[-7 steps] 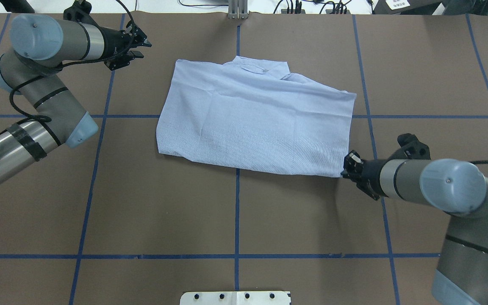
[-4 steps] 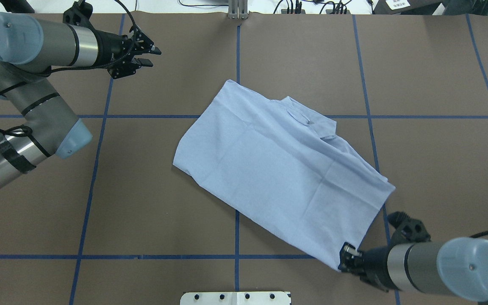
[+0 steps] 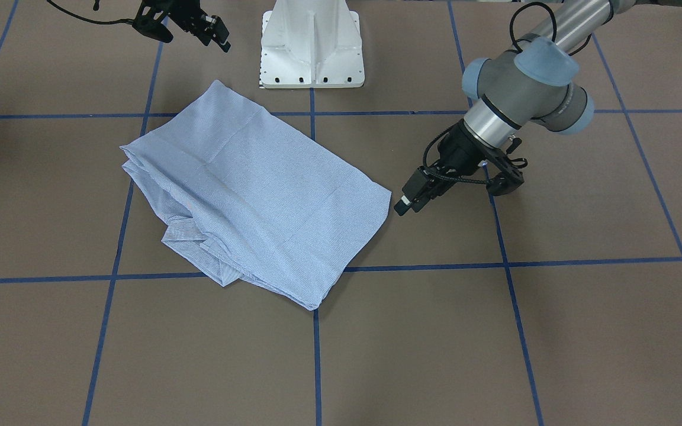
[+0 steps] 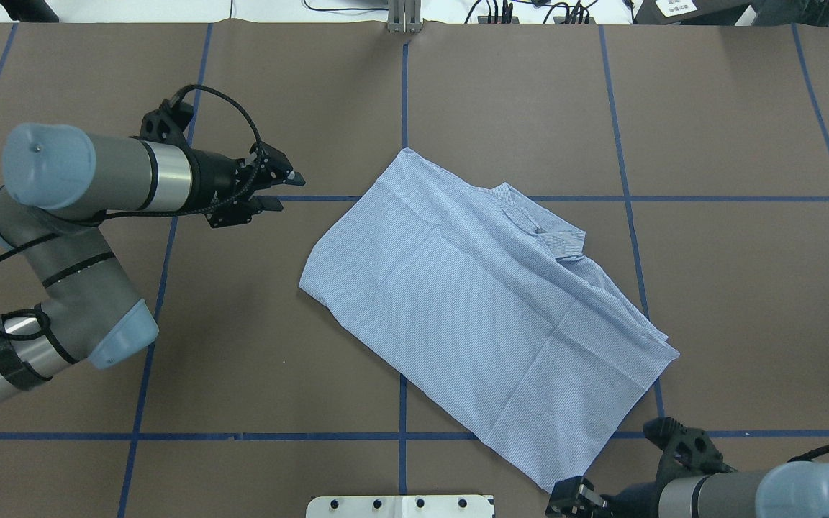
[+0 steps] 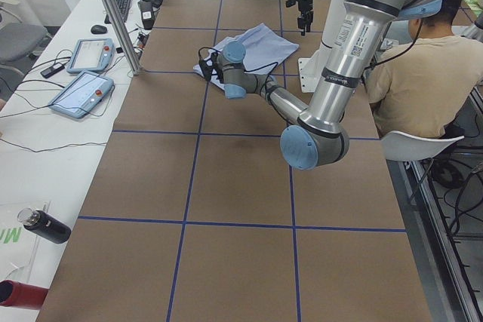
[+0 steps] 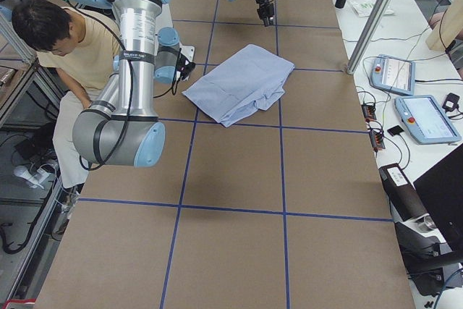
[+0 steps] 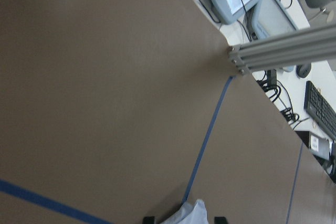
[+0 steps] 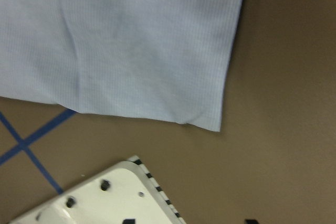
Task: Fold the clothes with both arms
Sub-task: 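Lower the left gripper onto the shirt's far side edge and grasp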
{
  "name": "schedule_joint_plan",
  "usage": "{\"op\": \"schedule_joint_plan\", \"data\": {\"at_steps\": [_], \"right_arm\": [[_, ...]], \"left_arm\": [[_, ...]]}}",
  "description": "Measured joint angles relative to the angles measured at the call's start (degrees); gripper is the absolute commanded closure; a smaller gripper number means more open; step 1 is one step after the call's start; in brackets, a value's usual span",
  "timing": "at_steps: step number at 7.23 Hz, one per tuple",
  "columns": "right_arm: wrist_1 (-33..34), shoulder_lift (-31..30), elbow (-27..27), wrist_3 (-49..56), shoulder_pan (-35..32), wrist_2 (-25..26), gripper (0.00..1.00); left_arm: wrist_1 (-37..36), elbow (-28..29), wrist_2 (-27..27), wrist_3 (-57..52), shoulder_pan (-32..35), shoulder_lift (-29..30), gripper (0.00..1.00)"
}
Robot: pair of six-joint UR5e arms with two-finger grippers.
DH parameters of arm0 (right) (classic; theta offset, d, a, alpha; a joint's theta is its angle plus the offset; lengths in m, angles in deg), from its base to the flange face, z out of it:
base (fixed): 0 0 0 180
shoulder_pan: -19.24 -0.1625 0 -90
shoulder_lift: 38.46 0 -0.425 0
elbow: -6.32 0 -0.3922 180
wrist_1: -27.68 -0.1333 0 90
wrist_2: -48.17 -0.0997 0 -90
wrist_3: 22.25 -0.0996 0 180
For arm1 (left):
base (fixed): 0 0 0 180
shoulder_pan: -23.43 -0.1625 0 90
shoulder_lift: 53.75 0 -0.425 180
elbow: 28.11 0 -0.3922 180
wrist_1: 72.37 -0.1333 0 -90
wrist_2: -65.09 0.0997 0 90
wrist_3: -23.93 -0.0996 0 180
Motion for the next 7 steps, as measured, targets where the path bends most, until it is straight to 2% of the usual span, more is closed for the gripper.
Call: {"op": "schedule_joint_plan", "data": {"at_steps": [2, 3, 7], "right_arm": [[0.0, 1.9, 0.2, 0.4, -7.6, -0.2, 0.0], [0.0, 2.6, -0.6, 0.6, -10.4, -0.2, 0.0], [0.0, 3.5, -2.2, 0.9, -12.4, -0.2, 0.0]], "left_arm": [[-7.2, -0.6, 4.5, 0.0, -5.1, -0.4, 0.39], [-8.6, -0.5, 5.7, 0.2, -6.6, -0.4, 0.39], [-9.6, 0.2, 7.3, 0.9, -9.8, -0.7, 0.39]]}}
